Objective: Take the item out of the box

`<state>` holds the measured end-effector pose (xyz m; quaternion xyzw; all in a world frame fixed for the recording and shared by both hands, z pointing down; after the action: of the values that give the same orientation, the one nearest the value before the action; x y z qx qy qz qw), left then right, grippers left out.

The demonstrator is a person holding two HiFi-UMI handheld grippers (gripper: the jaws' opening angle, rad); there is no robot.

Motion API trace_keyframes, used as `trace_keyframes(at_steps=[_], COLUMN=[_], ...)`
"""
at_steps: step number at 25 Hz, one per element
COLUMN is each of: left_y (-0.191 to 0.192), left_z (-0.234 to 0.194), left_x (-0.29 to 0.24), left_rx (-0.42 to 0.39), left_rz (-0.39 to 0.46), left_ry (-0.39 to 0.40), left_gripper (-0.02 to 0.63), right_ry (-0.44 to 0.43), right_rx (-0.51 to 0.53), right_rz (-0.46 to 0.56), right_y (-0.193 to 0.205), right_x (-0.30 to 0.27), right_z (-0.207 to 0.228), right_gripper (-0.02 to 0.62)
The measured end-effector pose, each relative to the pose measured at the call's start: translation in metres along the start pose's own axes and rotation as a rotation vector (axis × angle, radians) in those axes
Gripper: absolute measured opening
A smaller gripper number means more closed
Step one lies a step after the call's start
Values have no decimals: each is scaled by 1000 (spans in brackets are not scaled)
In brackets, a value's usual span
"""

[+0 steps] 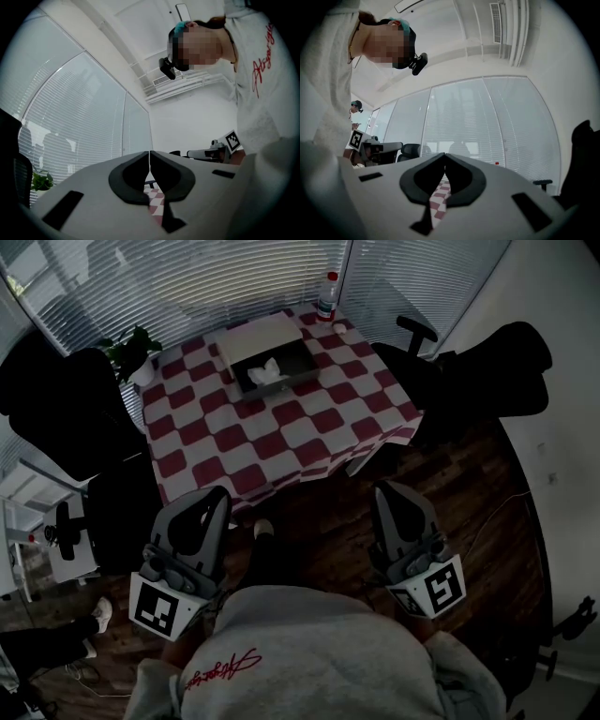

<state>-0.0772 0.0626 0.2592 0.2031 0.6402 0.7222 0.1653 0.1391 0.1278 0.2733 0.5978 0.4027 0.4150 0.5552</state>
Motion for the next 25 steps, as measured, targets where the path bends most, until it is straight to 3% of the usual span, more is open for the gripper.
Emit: trace_keyframes(at_steps=[25], left_y=[12], left_z=[-116], left_x=[-63], left_rx=[18], left_rz=[-4], left_ry=[15], left_gripper=[18], right_ry=[2], right_rx=[10], right_rz=[-25], right_y=[-3], right_x=[-127], right_z=[35], right_gripper=[11])
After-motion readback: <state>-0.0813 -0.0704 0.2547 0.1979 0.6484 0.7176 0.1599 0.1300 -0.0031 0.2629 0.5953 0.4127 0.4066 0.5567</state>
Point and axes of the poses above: the fingertips, and each gripper's own axes: x backward along the fingers, z to its right, y out of its underside, the point moved 3 cm from there along x, backward along the fingers, and after that the axes turned 9 degrees about -z, right-handed, at the moved point
